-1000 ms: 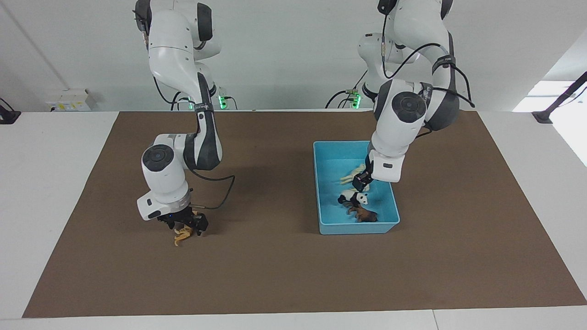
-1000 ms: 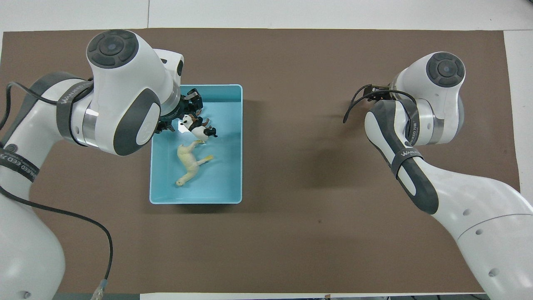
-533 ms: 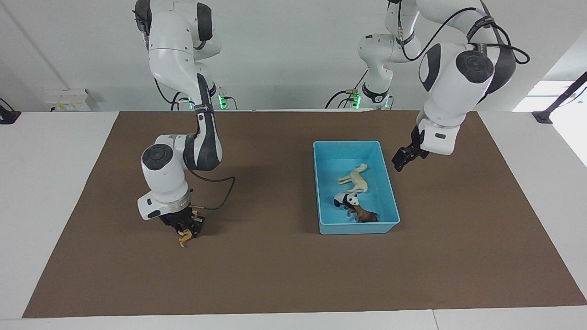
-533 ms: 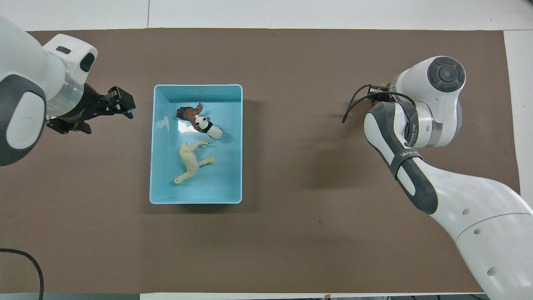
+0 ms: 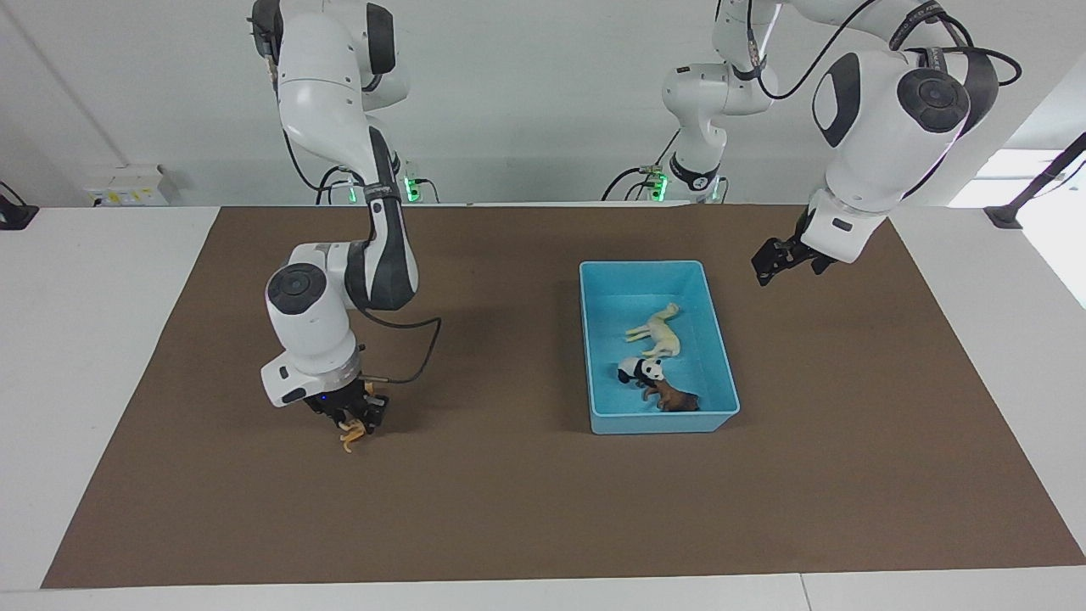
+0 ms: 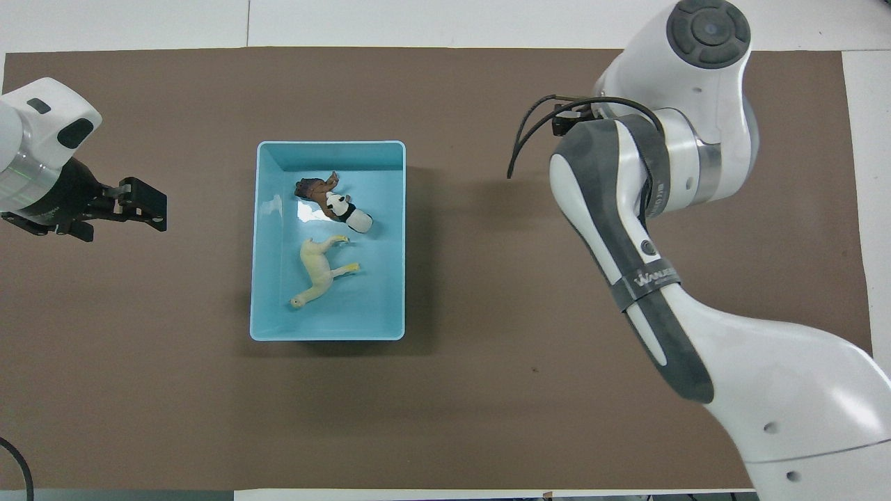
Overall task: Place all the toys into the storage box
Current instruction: 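Lower the orange toy into the box and open the right gripper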
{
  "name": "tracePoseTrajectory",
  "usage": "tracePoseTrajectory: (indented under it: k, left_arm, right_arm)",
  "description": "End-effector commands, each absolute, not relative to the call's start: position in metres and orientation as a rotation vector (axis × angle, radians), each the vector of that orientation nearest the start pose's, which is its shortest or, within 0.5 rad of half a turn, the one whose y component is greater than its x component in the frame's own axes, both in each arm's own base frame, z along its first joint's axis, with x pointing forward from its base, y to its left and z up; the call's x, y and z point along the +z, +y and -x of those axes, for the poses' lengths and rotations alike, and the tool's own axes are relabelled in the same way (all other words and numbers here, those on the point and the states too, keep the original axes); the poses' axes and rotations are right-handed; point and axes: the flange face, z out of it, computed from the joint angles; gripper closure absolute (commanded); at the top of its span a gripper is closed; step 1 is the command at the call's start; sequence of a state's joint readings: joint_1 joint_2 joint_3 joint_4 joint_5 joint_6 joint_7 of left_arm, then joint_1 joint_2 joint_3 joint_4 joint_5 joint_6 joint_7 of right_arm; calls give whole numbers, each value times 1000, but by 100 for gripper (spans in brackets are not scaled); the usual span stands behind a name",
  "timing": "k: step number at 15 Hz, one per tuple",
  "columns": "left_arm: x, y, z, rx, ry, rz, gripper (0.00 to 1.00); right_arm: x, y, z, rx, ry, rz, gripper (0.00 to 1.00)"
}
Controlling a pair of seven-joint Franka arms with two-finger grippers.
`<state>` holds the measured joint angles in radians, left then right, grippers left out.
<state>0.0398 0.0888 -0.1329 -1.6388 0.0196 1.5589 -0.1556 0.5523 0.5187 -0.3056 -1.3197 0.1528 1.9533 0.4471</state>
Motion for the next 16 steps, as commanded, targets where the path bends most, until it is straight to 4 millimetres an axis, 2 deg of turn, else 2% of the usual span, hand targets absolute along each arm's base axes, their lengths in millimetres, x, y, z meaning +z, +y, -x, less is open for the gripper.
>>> tracePoseTrajectory:
  k: [1,3,5,6,8,9,11,13,15,16]
  left_arm:
    - [537,-54,-541,279,-41,3095,0]
    - [535,-56,-540,262,-36,3096,0]
    - [535,-59,-540,253,-24,3099,0]
    - [533,-60,-538,265,-24,3096,0]
    - [533,-65,-542,231,-25,3107,0]
    - [532,-66,-544,227,-13,3111,0]
    - [541,-72,-548,198,11,3115,0]
    - [541,-73,-539,247,13,3106,0]
    - [544,-74,-534,257,10,3102,0]
    - [545,-80,-535,237,22,3104,0]
  right_arm:
    - [477,349,-659,-271,306,2933,100]
    - [479,405,-633,-295,194,2868,100]
    - [472,462,-603,-318,96,2806,100]
    - [465,477,-595,-333,90,2770,100]
    - [434,502,-572,-328,72,2748,100]
    - [432,504,-569,-320,109,2745,1]
    - [437,520,-554,-282,232,2726,0]
    - [437,519,-554,-254,328,2735,0]
    - [452,507,-562,-289,327,2752,0]
    - [470,491,-570,-345,328,2764,0]
